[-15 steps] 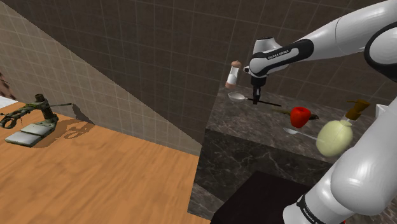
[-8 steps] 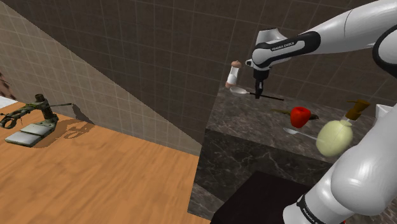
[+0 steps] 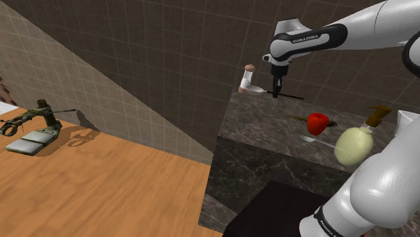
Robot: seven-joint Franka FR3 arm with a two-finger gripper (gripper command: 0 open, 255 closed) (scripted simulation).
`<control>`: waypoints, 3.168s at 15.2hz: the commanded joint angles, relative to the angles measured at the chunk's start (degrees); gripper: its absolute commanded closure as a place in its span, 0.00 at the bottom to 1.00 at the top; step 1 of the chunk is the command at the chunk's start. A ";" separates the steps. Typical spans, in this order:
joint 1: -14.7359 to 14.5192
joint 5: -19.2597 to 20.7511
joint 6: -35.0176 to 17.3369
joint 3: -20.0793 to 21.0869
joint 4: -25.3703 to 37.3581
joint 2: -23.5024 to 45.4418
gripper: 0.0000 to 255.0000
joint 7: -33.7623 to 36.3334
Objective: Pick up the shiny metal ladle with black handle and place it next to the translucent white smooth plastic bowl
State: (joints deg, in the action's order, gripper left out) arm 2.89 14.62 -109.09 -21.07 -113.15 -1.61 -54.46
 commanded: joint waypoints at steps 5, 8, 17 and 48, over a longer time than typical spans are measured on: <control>-0.15 -0.14 4.52 0.18 3.95 -0.64 1.00 -0.80; -0.22 -0.21 6.75 0.26 6.02 -0.84 1.00 -1.22; -0.37 -0.53 13.49 0.44 12.98 -0.75 1.00 -2.63; 14.40 18.02 12.48 -15.27 -9.29 -32.90 1.00 -27.40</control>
State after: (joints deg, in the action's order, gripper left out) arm 16.87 32.13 -96.75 -35.42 -122.96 -34.25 -80.40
